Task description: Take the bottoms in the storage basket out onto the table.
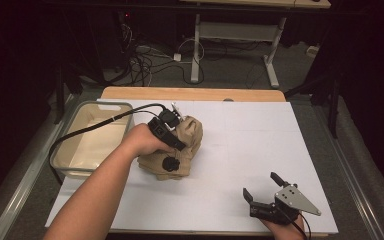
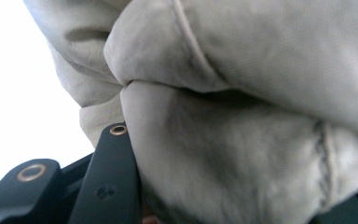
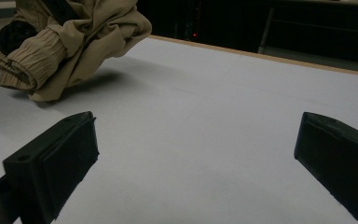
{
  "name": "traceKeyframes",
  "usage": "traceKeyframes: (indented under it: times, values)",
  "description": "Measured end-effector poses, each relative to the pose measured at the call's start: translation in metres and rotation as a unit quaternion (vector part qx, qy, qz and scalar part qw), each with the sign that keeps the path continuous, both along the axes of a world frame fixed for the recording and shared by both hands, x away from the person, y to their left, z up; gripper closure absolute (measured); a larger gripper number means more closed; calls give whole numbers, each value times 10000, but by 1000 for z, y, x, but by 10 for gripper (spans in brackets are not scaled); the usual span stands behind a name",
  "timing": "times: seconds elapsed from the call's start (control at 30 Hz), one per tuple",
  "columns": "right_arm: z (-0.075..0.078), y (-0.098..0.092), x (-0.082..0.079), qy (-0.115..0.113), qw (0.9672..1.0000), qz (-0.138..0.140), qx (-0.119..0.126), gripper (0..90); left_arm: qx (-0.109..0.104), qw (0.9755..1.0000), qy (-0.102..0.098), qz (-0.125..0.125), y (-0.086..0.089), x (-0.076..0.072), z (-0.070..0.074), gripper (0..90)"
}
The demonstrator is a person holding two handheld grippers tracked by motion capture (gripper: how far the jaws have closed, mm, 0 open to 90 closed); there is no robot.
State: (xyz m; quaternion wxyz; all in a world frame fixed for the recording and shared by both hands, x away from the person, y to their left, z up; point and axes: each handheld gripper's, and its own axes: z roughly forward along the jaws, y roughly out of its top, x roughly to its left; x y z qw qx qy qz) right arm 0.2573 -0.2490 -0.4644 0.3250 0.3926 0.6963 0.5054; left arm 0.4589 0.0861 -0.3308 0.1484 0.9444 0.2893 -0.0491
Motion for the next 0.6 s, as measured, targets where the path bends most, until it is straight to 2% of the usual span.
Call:
traceKeyframes:
  times: [0.17, 0.3, 0.4, 0.5, 0.6]
  values:
    - [0, 0, 0, -11, 10000, -18, 1, 5, -173, 9998, 9, -20, -2, -1, -18, 605]
    - [0, 0, 0, -5, 10000, -21, 8, 5, -363, 9993, -60, 31, 0, -2, -30, 604]
    - [0, 0, 0, 0, 10000, -23, 9, 5, -510, 9985, -155, 148, 3, -4, -36, 600]
    - [0, 0, 0, 1, 10000, -24, 8, 5, -742, 9967, -227, 229, 7, -5, -42, 596]
    - [0, 0, -1, -2, 10000, -31, 3, 5, -865, 9952, -354, 305, 10, -6, -44, 588]
